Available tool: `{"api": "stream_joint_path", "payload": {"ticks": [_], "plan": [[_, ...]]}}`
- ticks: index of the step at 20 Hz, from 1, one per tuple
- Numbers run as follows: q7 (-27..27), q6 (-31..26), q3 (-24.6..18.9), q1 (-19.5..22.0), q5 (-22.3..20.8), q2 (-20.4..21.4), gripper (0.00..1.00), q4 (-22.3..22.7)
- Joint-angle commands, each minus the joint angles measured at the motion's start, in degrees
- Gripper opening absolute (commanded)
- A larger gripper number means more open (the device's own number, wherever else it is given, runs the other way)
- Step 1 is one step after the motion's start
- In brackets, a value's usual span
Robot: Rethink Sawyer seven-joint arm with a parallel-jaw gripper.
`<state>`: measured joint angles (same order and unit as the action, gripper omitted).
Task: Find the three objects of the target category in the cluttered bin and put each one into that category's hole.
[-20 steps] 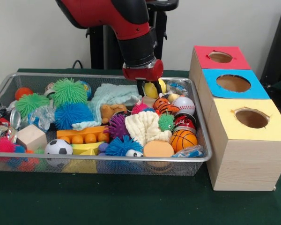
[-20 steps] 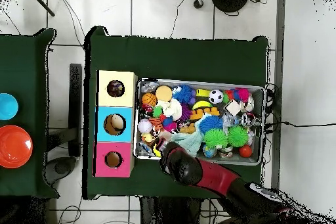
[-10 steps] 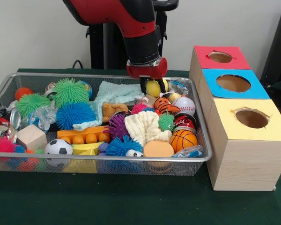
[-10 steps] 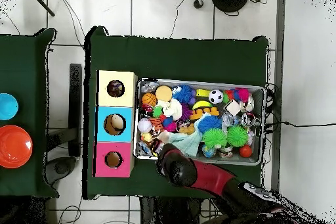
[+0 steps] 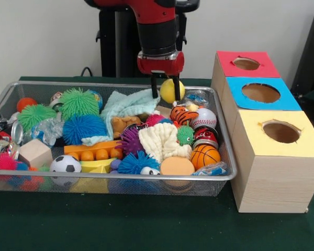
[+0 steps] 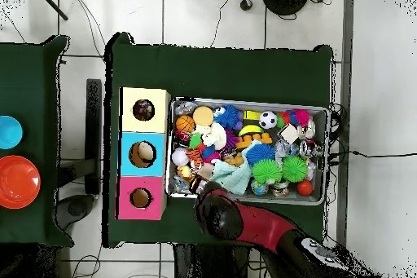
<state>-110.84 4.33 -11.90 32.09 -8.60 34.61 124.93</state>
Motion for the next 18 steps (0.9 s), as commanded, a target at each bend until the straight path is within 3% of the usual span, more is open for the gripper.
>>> {"api": "stream_joint_path", "payload": {"ticks": [1, 8, 18], "plan": [[-4.61, -8.61, 3.53, 0.26, -0.52, 2.7, 1.0, 1.44], [-3.13, -9.11, 6.03, -0.22, -1.49, 4.16, 1.0, -0.18], [4.5, -12.39, 7.81, 8.24, -8.91, 4.75, 1.0, -5.0]]}}
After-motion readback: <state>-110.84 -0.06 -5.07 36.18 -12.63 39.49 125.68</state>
